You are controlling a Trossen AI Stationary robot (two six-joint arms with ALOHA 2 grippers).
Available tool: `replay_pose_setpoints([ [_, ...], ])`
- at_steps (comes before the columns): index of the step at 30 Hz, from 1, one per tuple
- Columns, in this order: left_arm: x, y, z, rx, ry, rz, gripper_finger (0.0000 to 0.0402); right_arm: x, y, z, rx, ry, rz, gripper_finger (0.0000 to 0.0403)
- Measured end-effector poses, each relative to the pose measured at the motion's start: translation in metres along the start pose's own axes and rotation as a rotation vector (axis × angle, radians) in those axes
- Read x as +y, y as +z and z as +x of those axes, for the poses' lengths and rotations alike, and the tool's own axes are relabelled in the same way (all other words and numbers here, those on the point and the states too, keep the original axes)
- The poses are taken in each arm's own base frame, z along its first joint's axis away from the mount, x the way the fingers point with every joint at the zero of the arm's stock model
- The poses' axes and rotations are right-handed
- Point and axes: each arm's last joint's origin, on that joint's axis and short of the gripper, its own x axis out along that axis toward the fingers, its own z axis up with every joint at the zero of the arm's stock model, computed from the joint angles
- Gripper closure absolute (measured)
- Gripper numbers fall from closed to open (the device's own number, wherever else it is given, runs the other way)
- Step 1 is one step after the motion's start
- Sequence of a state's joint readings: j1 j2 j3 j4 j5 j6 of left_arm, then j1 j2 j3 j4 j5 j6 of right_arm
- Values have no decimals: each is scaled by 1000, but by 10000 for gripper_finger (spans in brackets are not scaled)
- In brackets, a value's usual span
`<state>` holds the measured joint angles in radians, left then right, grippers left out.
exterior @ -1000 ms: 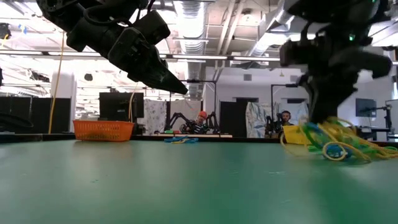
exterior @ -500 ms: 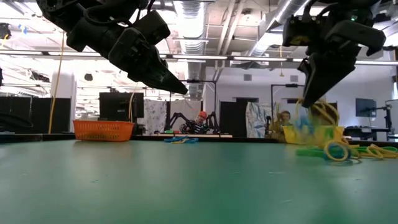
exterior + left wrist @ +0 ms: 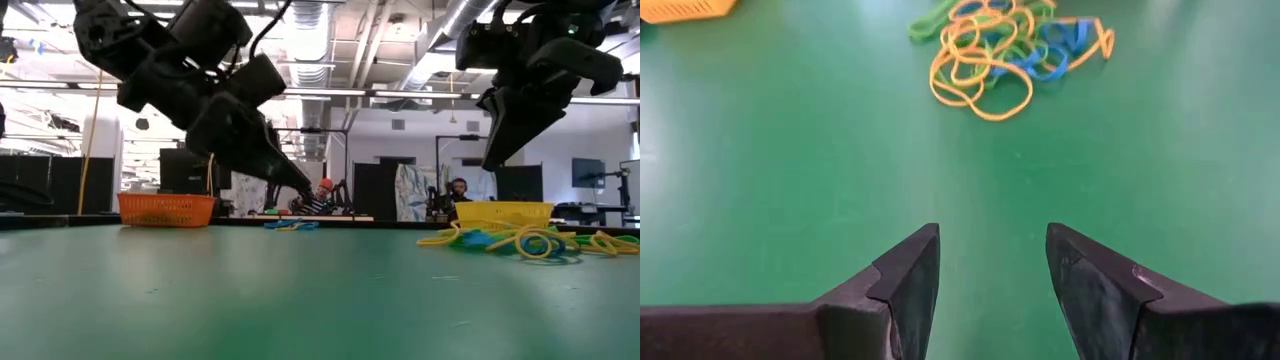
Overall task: Sort rubber bands into baskets
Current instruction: Put the yellow rubber band into the yellow bin
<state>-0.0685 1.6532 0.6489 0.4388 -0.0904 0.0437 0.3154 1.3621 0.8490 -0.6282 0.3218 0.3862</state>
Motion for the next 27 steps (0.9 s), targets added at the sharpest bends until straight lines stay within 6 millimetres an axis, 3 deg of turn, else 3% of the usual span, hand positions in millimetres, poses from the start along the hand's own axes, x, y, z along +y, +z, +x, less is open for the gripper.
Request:
replay_pose_setpoints([
  [7, -1, 4, 12, 3, 0, 32, 226, -2, 0, 4, 11, -9, 38, 337],
  [18, -1, 8, 12, -4, -8, 23, 226, -8, 0, 49, 146, -59, 93, 257],
  [27, -1, 8, 12, -4, -33, 13, 226, -17, 5, 63, 158, -32, 135, 217],
])
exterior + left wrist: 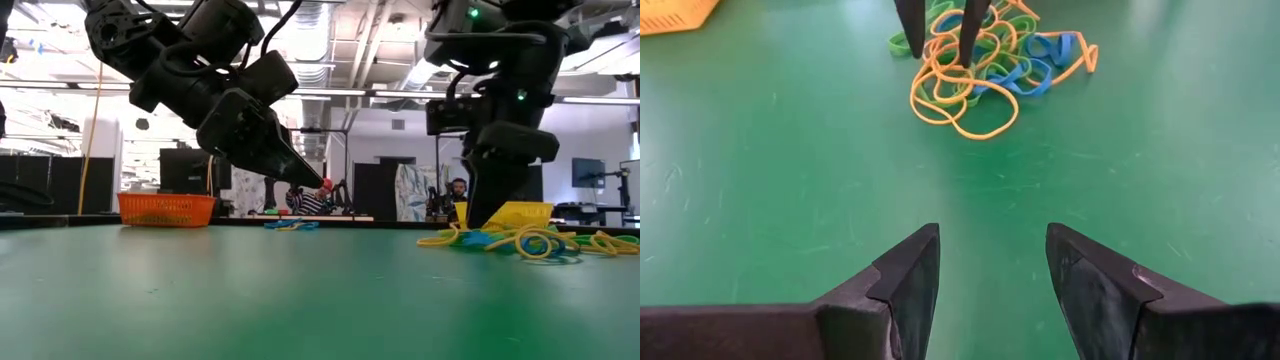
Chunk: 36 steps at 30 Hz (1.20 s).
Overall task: Sort rubber bands into baskets
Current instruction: Put the yellow rubber band into the yellow bin
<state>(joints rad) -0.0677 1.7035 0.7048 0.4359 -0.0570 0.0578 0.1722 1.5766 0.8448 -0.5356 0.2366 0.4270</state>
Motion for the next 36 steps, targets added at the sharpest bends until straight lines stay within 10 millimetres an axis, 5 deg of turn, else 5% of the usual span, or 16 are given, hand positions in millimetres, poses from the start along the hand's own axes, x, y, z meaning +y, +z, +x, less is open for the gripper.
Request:
replay_pose_setpoints([
  [10, 0, 0, 0, 0, 0, 5, 226, 6, -3, -2, 6, 10, -97, 386],
  [21, 0, 0, 0, 0, 1, 5, 226, 12, 8, -23, -56, -75, -139, 391],
  [36, 0, 0, 0, 5, 0, 9, 226, 16, 22, -113, -295, -206, -165, 391],
])
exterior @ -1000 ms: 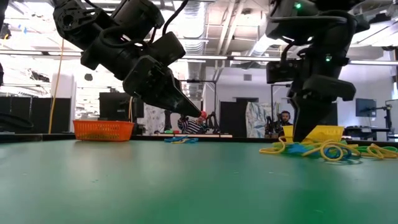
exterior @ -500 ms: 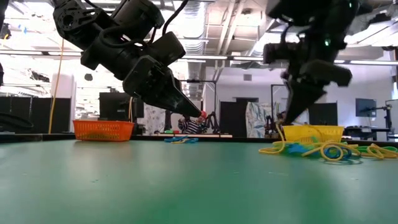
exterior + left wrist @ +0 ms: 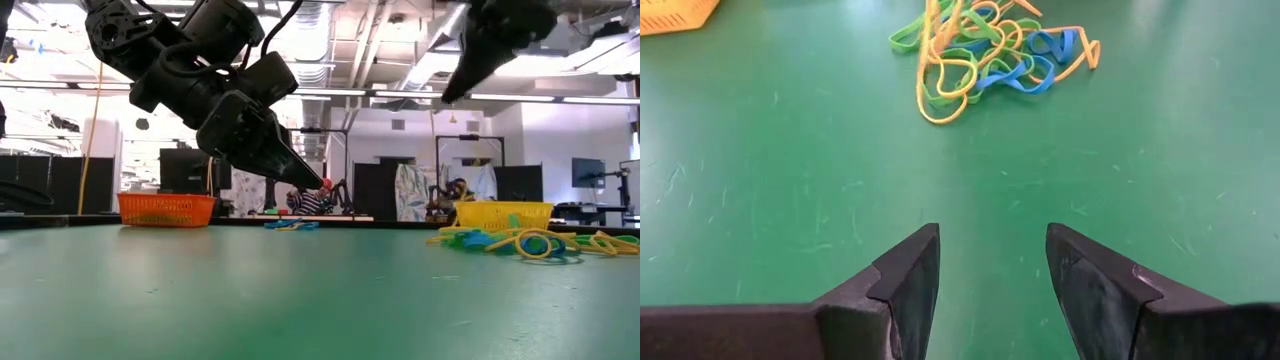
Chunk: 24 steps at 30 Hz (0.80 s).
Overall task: Sort rubber bands into baskets
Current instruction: Put the yellow rubber band into the yellow bin
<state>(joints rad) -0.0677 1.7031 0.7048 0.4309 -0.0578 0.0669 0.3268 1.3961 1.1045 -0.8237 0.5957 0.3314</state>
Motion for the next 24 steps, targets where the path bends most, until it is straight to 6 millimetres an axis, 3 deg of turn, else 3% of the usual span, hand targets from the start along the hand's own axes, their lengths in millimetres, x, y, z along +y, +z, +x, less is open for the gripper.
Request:
replay_pose_setpoints([
  [5, 0, 0, 0, 0, 0, 0, 226, -15, -2, -17, -43, -85, 20, 392],
  [11, 0, 0, 0, 0, 0, -1, 226, -42, -8, -23, -17, -222, 101, 392],
  [24, 0, 0, 0, -1, 0, -10, 226, -119, -21, -11, 172, -440, 272, 392],
])
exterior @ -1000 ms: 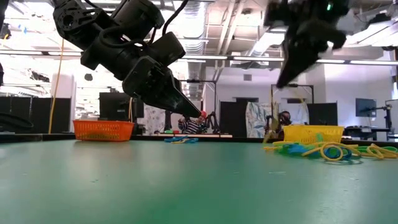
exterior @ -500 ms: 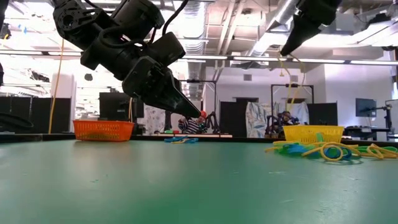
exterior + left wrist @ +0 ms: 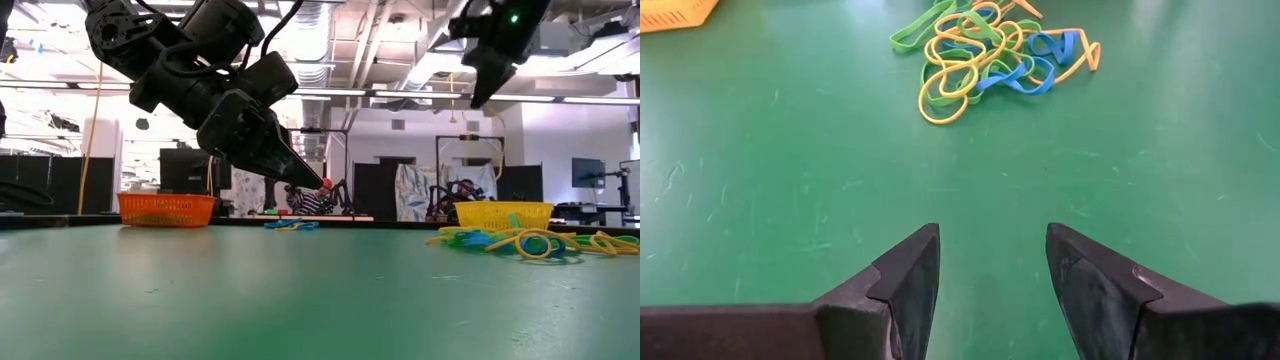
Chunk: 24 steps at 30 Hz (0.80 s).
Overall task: Sort rubber bands into baskets
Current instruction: Put the yellow rubber band into the yellow bin
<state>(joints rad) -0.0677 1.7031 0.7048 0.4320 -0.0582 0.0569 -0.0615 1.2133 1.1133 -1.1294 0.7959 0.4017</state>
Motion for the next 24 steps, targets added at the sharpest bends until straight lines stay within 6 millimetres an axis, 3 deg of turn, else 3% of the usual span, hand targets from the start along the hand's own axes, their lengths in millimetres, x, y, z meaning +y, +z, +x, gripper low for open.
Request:
replay_pose_setpoints([
  [14, 0, 0, 0, -1, 0, -9, 226, -80, 7, 58, 189, -228, 117, 391],
  [24, 0, 0, 0, -1, 0, -17, 226, -127, 8, 90, 189, -168, 262, 390],
])
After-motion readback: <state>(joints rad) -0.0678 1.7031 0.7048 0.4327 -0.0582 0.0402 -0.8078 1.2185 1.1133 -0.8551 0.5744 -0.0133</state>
